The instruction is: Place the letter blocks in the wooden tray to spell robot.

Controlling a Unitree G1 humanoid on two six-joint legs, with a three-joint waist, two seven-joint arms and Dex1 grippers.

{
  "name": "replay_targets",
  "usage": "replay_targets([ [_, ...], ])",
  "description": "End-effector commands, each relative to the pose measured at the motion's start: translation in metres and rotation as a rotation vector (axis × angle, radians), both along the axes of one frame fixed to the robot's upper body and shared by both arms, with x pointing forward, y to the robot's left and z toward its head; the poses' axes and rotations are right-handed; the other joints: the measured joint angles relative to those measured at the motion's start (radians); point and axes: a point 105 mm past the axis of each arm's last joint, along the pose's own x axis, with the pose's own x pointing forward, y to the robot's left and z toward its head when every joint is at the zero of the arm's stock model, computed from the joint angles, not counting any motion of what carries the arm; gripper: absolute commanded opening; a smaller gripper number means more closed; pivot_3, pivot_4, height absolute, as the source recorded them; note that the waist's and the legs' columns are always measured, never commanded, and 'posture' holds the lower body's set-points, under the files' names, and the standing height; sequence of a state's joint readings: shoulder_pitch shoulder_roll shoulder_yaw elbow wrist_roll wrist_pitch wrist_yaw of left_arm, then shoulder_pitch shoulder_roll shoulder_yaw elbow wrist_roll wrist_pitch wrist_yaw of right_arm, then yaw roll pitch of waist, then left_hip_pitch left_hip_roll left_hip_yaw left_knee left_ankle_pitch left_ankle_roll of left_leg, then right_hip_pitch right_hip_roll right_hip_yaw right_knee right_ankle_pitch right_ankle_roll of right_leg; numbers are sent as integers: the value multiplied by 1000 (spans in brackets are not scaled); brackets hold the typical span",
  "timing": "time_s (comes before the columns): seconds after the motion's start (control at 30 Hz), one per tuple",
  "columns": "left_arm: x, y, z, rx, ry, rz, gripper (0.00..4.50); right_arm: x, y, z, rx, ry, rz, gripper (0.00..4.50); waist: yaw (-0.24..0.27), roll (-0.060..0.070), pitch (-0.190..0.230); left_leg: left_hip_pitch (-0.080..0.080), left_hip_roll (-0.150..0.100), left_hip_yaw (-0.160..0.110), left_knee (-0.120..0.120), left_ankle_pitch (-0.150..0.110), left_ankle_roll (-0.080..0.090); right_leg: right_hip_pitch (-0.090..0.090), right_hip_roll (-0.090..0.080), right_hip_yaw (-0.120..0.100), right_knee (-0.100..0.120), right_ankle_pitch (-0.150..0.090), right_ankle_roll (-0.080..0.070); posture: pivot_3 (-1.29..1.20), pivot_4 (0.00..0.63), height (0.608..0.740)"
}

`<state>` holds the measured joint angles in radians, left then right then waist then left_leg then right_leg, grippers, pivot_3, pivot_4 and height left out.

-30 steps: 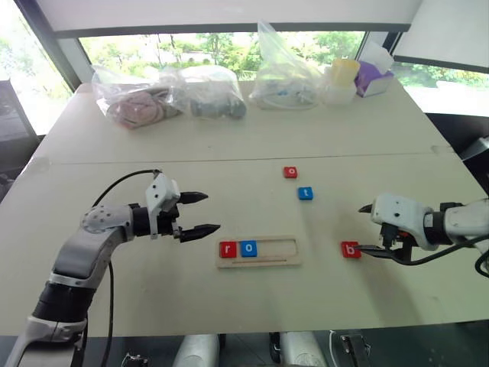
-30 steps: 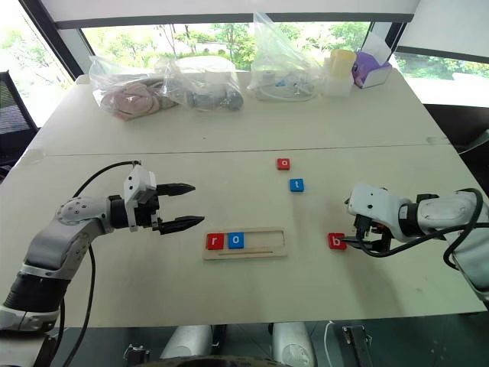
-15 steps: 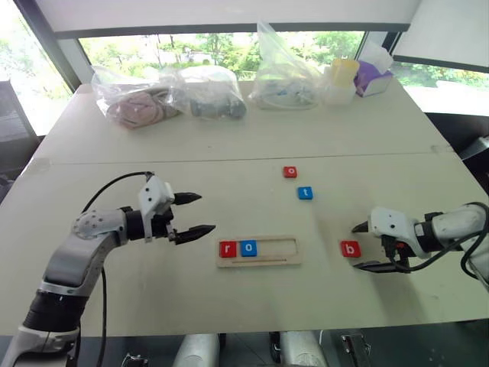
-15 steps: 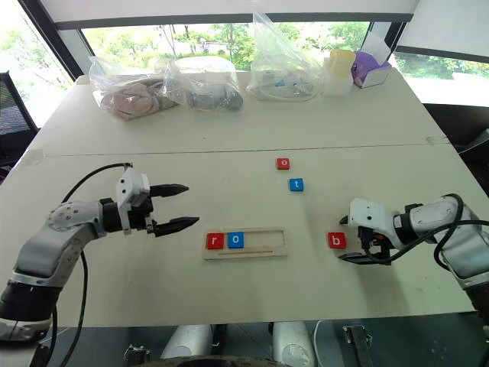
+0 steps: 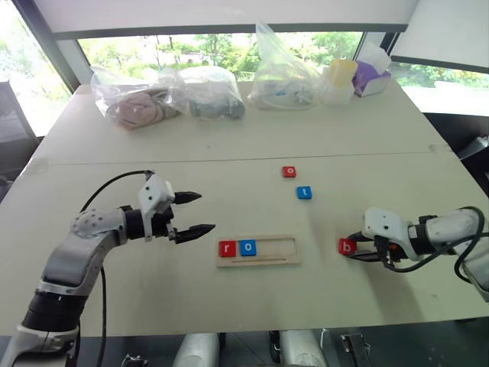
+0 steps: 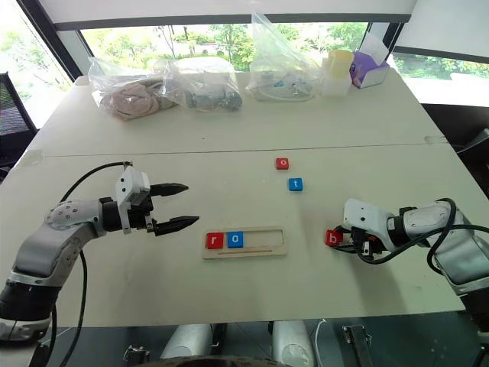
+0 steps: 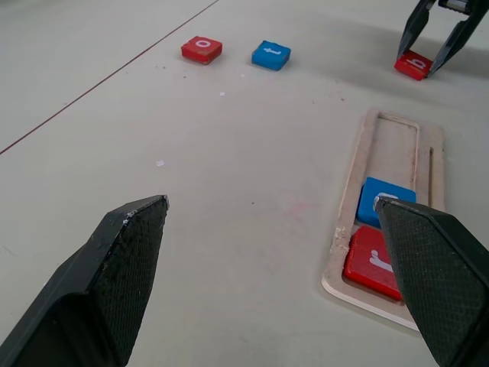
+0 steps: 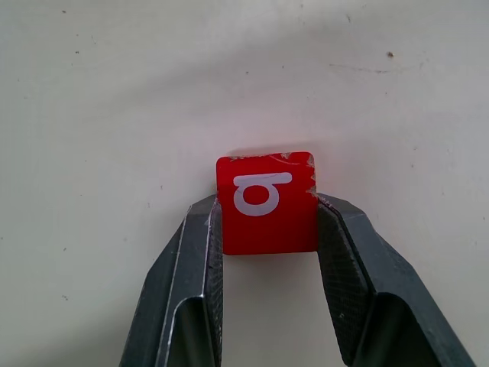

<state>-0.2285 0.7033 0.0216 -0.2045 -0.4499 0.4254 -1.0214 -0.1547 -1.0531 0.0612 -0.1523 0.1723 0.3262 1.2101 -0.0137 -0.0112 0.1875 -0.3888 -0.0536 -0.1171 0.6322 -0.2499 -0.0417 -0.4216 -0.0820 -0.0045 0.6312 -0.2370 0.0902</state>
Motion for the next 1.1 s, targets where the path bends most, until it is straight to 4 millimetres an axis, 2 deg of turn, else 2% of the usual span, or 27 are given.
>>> replay_targets([
  [0.03, -6, -1, 12, 2, -35, -37, 4500, 7, 32, 36, 38, -121, 112, 1129, -1, 2, 1, 0, 0, 0, 0, 0, 0, 0, 0, 0, 0, 0, 0, 0, 150, 740],
  [0.1, -14, -5, 9, 34, -28, -96, 4500, 3, 55, 49, 59, -122, 209, 1129, -1, 2, 1, 0, 0, 1, 0, 0, 0, -1, 0, 1, 1, 0, 0, 0, 150, 740],
  [0.17, -19, -7, 6, 60, -25, -135, 4500, 0, 69, 53, 73, -107, 266, 1129, 2, 2, 1, 0, 0, 1, 0, 0, 0, -1, 0, 1, 0, 0, 0, 0, 150, 740],
  [0.27, -27, -9, 4, 94, -25, -188, 4500, -5, 90, 50, 87, -69, 346, 1129, 9, 1, 1, -1, 0, 0, 0, 0, 0, -1, 0, 1, -1, 0, 0, 0, 150, 740],
  [0.47, -28, -3, 4, 118, -39, -179, 4500, 7, 122, 36, 89, -52, 405, 1129, 3, 1, 1, -2, -1, 1, 0, 0, 0, -2, -1, 1, -1, 1, 1, 0, 150, 740],
  [0.7, -28, -4, 5, 101, -45, -143, 4500, 10, 130, 18, 73, -24, 426, 1129, 3, 1, 1, -2, -1, 1, 0, 0, 0, -3, -1, 1, 0, 1, 1, 0, 150, 740],
  [1.1, -27, -5, 5, 84, -50, -101, 4500, 12, 137, 9, 98, -12, 391, 1129, 2, 1, 1, -1, 0, 1, 0, 0, 0, -3, 0, 1, 0, 2, 1, 0, 150, 740],
])
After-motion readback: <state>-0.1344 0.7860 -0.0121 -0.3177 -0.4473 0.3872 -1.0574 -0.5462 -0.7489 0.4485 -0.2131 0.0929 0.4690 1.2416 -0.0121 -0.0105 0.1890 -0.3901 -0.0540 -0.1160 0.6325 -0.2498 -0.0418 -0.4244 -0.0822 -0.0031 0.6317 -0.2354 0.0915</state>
